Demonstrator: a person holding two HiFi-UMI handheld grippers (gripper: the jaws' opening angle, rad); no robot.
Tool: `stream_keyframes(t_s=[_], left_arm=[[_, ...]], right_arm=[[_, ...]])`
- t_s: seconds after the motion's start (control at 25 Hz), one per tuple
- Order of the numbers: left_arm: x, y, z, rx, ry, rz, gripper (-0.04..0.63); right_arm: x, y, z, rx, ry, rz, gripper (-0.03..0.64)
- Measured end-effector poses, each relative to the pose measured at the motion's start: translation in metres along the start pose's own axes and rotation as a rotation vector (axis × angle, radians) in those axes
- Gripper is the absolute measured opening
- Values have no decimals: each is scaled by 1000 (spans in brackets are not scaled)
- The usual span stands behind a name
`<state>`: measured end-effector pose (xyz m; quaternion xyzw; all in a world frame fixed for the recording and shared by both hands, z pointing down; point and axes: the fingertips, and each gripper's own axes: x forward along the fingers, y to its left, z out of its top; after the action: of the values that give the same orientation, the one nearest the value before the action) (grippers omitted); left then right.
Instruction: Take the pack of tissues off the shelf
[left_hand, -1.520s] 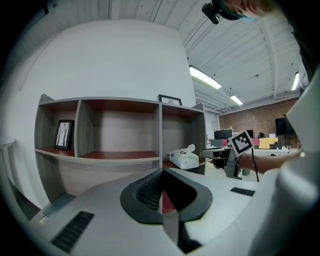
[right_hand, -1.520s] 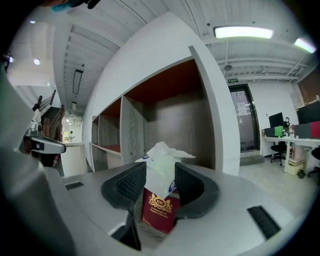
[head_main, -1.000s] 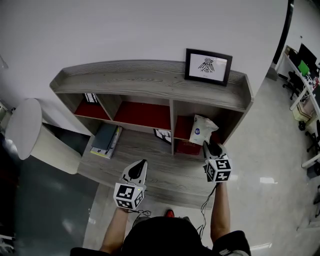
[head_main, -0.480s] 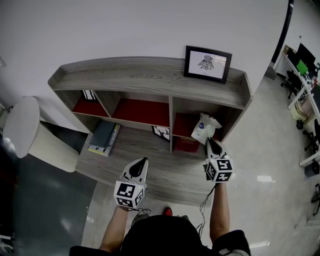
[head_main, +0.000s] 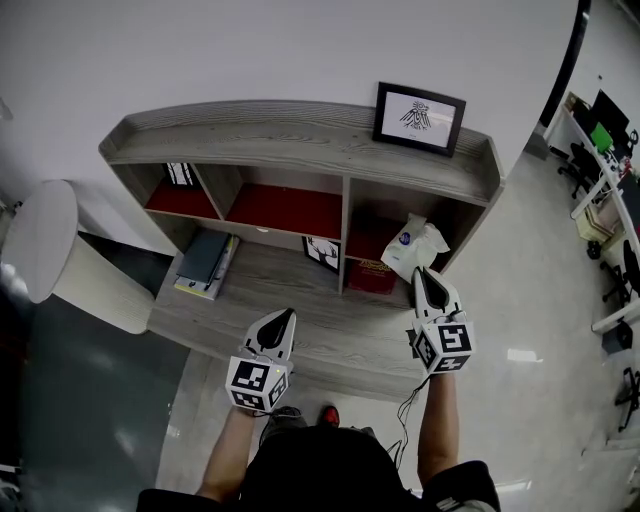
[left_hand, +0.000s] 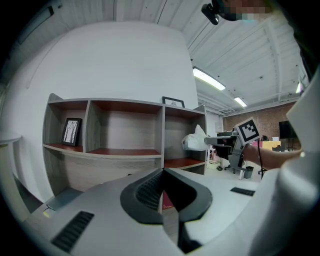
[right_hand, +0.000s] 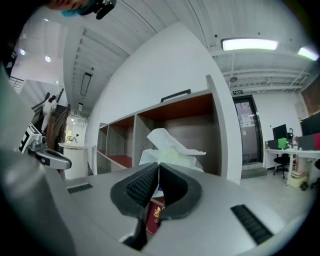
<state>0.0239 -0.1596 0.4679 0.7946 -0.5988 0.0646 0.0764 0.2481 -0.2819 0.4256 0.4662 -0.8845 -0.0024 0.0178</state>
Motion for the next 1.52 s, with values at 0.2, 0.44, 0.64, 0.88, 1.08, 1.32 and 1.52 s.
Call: stream_keyframes(t_s=[0.2,0.44,0.64,0.88,1.08,1.32,1.52], left_arm=[[-19,3,0,-11,-14,25,8],[-44,13,-3,-4,-17,69,8],[-60,32,-13,-25,-13,111,8],[-77,68,-20,-45,-22,171,8],[-90,100,-22,-69,-26,228,8],[-107,138,-34,-91,-12,298,8],[-123,166,-54,-116,21,347,8]], right_arm=[[-24,32,23,-9,-60,40,30],[-39,71,43,-5,-102,97,29],[-34,108,45,-29,-109,167,30],[-12,164,36,-16,-105,263,29],[9,221,23,-30,-82,356,29],[38,272,0,-57,-61,479,29],[60,304,-25,-32,2,535,31]])
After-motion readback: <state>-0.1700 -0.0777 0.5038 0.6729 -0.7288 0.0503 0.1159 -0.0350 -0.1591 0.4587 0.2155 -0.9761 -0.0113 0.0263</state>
